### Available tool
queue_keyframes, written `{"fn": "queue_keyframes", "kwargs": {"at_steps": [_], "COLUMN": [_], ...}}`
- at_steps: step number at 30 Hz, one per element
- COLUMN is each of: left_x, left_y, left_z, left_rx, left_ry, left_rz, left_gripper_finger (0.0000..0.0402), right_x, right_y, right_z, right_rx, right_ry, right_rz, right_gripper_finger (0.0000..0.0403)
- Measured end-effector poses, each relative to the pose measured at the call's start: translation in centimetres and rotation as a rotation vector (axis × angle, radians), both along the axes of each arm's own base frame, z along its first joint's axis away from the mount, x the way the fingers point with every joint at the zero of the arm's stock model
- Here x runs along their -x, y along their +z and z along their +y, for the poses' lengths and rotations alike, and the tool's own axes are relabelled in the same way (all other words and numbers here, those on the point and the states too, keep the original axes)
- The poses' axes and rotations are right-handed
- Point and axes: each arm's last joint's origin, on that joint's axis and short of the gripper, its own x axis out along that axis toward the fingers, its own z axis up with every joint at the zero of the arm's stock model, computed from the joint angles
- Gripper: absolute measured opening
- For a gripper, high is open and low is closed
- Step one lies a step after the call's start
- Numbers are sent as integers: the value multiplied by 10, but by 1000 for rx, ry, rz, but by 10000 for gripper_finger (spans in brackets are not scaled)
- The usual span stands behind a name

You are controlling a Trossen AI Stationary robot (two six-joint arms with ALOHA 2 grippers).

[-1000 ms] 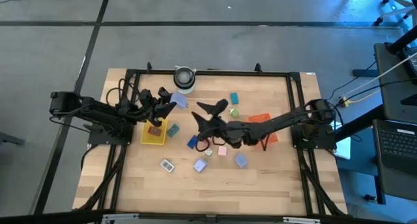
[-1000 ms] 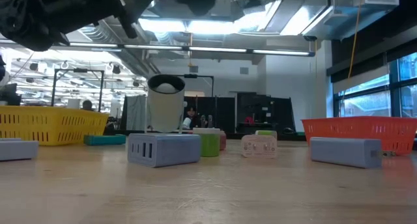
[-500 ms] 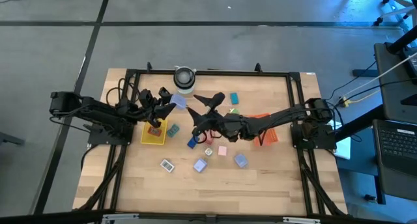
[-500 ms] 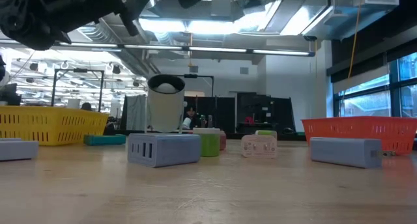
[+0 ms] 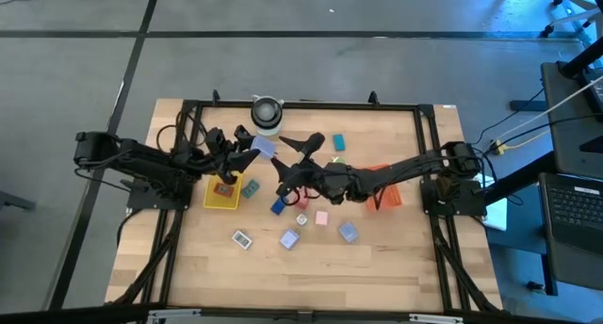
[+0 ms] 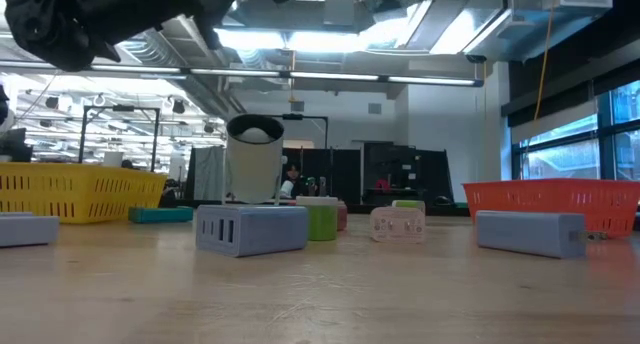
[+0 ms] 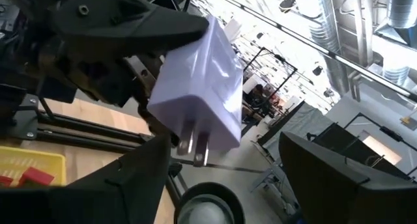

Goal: Pick & Place Office items
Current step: Put the top light purple charger adapter into the orange basket

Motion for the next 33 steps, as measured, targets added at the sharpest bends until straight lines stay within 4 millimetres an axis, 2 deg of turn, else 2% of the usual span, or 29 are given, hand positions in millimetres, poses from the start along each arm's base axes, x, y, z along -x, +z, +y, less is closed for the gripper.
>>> {"fn": "queue_keyframes", "kwargs": {"at_steps": [13,18,25,33], "left_x": [-21,-24,-23,-24], "left_y": [1,1,2,2], "left_z": [2,2,3,3], "left_rx": [18,30,71,76], "left_ry": [-41,-50,-55,-64], "left_rz": [20,17,-2,2], "left_gripper_finger": [211,211,210,208], "right_x": [-1,0,0,1], "right_y": [0,1,1,1], "right_z": [-3,-3,-4,-4], "right_rx": [-18,-20,0,15], "right_ry": [1,-18,-52,-67], "right_rz": [-15,-19,-3,8], "right_gripper_finger": [270,230,137,132]}}
